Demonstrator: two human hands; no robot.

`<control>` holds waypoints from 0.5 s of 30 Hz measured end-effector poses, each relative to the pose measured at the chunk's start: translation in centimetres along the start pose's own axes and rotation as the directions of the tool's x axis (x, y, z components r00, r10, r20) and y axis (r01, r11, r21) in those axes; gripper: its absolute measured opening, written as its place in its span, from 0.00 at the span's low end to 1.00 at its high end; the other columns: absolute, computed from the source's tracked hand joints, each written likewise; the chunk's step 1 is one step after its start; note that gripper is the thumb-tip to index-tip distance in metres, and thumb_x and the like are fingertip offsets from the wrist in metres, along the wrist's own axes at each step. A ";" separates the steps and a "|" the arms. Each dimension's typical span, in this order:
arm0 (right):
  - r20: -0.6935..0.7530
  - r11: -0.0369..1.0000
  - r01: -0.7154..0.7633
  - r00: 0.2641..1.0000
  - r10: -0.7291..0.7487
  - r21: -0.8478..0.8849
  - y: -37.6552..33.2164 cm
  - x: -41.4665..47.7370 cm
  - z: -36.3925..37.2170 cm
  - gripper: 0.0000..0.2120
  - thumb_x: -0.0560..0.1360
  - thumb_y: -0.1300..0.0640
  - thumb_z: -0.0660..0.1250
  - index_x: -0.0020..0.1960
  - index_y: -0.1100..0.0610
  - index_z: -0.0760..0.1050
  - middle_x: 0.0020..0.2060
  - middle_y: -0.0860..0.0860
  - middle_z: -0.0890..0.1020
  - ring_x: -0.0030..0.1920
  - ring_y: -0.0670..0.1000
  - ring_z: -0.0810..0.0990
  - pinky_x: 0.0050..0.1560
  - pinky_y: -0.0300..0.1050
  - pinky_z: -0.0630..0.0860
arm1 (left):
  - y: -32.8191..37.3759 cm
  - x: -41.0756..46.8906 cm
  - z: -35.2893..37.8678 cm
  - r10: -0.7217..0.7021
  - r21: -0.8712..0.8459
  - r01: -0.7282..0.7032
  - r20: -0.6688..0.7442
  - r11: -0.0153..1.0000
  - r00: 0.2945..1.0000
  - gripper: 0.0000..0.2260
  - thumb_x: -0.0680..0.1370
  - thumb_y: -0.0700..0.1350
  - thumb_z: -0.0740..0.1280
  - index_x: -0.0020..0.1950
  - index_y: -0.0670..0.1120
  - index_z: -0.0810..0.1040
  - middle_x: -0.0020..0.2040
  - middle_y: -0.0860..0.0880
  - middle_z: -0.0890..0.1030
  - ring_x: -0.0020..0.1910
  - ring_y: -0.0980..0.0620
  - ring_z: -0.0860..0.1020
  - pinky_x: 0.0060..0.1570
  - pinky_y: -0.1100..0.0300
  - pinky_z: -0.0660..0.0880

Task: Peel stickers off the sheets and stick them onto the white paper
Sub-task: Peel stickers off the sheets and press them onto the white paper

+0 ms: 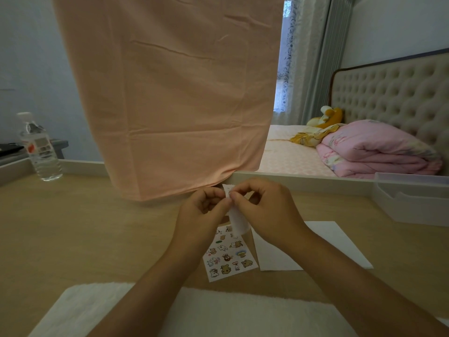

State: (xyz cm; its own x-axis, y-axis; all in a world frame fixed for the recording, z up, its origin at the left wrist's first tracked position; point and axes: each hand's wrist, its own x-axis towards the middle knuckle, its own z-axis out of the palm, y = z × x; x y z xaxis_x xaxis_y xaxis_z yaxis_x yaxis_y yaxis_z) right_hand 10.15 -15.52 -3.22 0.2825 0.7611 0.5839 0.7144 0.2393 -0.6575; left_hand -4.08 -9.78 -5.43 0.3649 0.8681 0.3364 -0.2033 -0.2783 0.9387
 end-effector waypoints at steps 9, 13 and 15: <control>0.109 0.980 -0.186 0.978 0.178 0.070 -0.4 0.4 -0.7 0.05 0.77 0.52 0.71 0.43 0.46 0.84 0.37 0.43 0.85 0.34 0.43 0.83 0.35 0.38 0.78 | 0.2 0.2 -0.3 0.031 0.146 -0.023 -0.049 0.989 0.998 0.09 0.79 0.40 0.68 0.53 0.53 0.84 0.46 0.52 0.86 0.47 0.48 0.84 0.47 0.47 0.83; 0.208 0.946 -0.296 0.941 0.265 0.133 -0.8 0.6 -1.3 0.07 0.79 0.53 0.70 0.44 0.50 0.84 0.37 0.51 0.86 0.33 0.48 0.84 0.35 0.40 0.79 | 0.6 0.2 -0.5 0.097 0.267 -0.085 -0.030 0.960 0.995 0.11 0.80 0.41 0.68 0.50 0.58 0.83 0.42 0.58 0.84 0.42 0.52 0.83 0.40 0.50 0.83; 0.227 0.943 -0.310 0.934 0.277 0.123 -0.9 0.8 -1.4 0.07 0.79 0.52 0.70 0.44 0.51 0.84 0.37 0.52 0.86 0.33 0.48 0.84 0.36 0.42 0.79 | 0.7 0.2 -0.6 0.134 0.317 -0.121 -0.017 0.941 0.991 0.11 0.79 0.42 0.68 0.48 0.60 0.81 0.42 0.59 0.83 0.40 0.54 0.82 0.38 0.52 0.83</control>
State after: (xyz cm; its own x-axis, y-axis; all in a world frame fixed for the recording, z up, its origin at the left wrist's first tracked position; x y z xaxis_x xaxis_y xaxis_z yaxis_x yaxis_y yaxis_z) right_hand 10.62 -16.01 -1.51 0.3167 0.9137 0.2546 0.5075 0.0636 -0.8593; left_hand -4.68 -9.53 -4.75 0.3190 0.8300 0.4574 0.0524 -0.4974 0.8659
